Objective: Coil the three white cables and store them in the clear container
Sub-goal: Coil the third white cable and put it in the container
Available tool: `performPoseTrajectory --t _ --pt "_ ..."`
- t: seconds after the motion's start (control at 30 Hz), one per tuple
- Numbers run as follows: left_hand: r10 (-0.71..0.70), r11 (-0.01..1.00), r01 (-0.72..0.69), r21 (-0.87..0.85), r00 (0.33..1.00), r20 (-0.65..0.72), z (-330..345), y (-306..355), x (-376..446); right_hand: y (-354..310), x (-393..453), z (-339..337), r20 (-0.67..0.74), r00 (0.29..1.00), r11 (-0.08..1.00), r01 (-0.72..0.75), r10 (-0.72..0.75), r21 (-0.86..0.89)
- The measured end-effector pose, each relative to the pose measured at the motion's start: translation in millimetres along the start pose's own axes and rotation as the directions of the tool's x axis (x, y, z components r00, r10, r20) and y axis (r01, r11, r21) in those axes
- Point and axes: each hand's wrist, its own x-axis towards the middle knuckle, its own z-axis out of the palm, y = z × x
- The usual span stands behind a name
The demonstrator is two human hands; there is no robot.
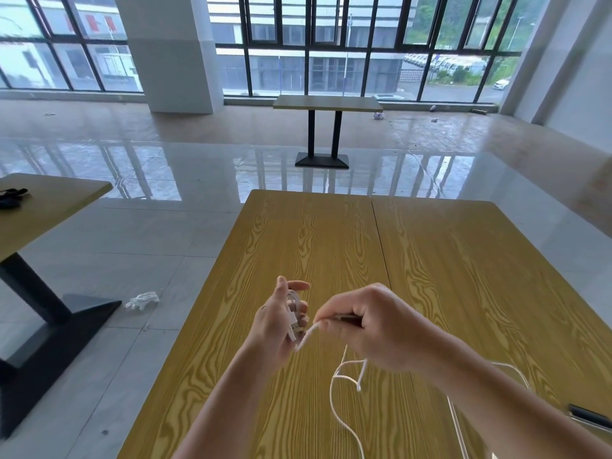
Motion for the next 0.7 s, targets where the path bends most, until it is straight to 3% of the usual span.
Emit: performPoseTrajectory --t 0.33,0.53,0.7 --pt "-0.066 0.976 -0.001 0.218 0.951 0.303 12.0 -0.8 -19.2 13.1 14.2 -7.4 -0.226 0.972 0.998 -0.061 0.057 -0.009" --pt "-0.062 0.975 -0.050 0.216 0.874 0.482 12.1 -1.0 -22.0 27.0 15.4 -5.0 -0.273 0.959 0.997 -0.078 0.076 0.003" --pt "-0.087 0.980 -0.017 0.196 0.856 0.510 14.5 -0.5 -24.6 36.2 13.8 -5.7 -0.270 0.960 0.996 -0.084 0.076 -0.018"
